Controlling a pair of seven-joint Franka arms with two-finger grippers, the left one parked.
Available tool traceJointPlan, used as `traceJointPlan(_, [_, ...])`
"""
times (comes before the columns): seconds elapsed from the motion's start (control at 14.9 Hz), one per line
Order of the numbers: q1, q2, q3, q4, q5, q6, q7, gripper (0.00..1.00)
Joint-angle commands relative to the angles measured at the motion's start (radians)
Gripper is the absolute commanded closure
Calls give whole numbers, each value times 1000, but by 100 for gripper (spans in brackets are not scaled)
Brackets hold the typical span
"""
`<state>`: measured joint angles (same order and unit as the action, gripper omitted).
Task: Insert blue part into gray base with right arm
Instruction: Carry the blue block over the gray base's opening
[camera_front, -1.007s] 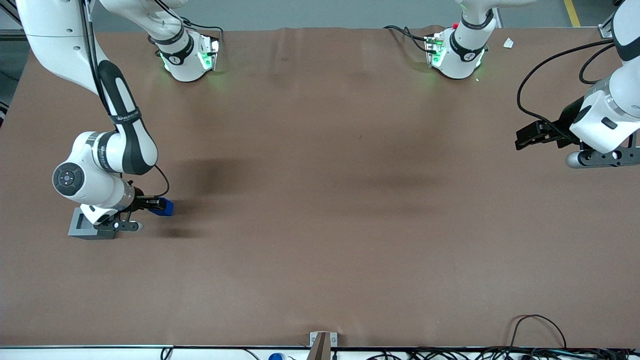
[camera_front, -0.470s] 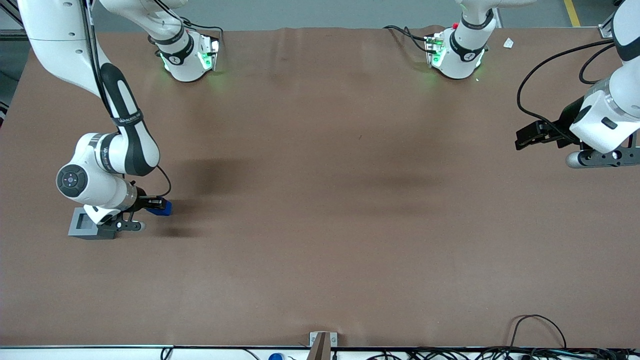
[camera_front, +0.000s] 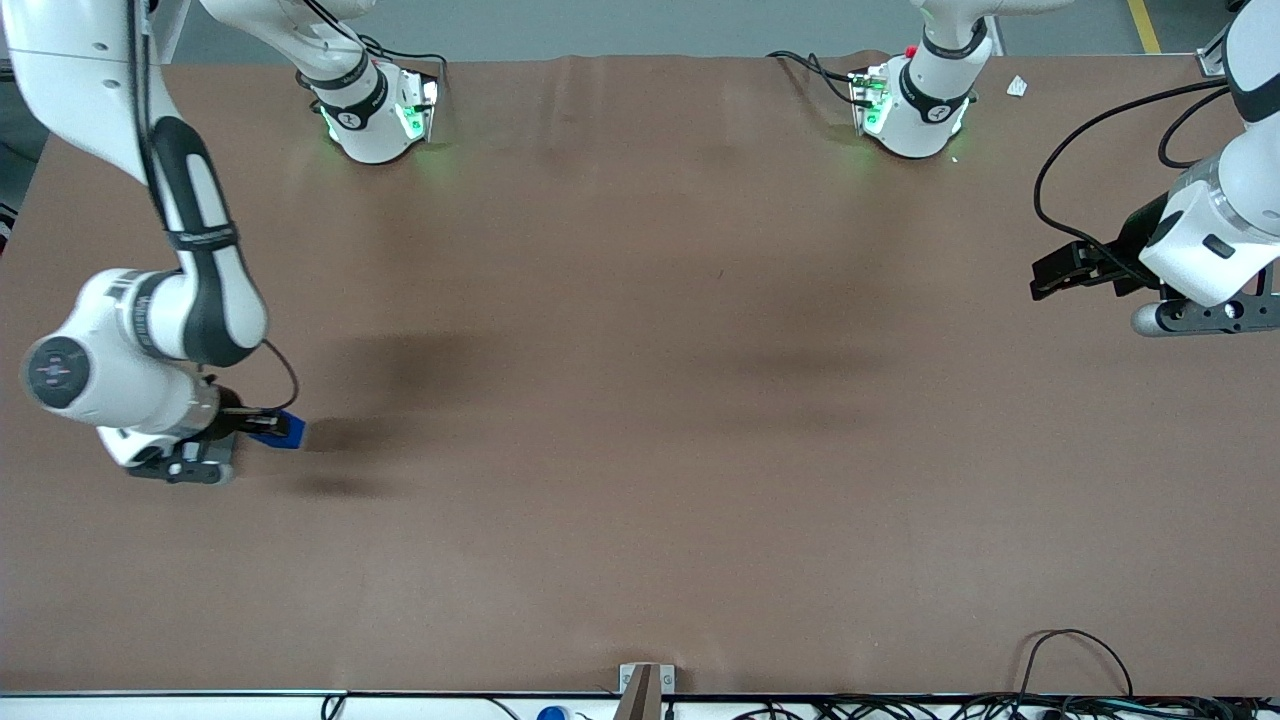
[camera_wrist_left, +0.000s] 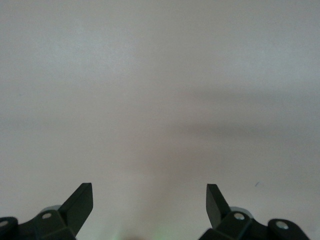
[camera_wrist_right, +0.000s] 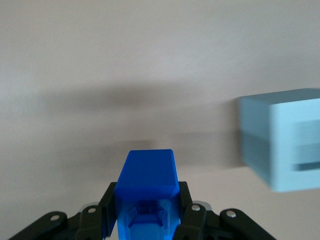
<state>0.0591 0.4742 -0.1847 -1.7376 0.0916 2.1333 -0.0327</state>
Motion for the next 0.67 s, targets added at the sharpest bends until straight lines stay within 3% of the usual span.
traceJointPlan(0.0, [-51, -5, 11, 64, 4, -49, -33, 99])
traceJointPlan(0.6, [-172, 93, 7, 210, -7, -93, -142, 99])
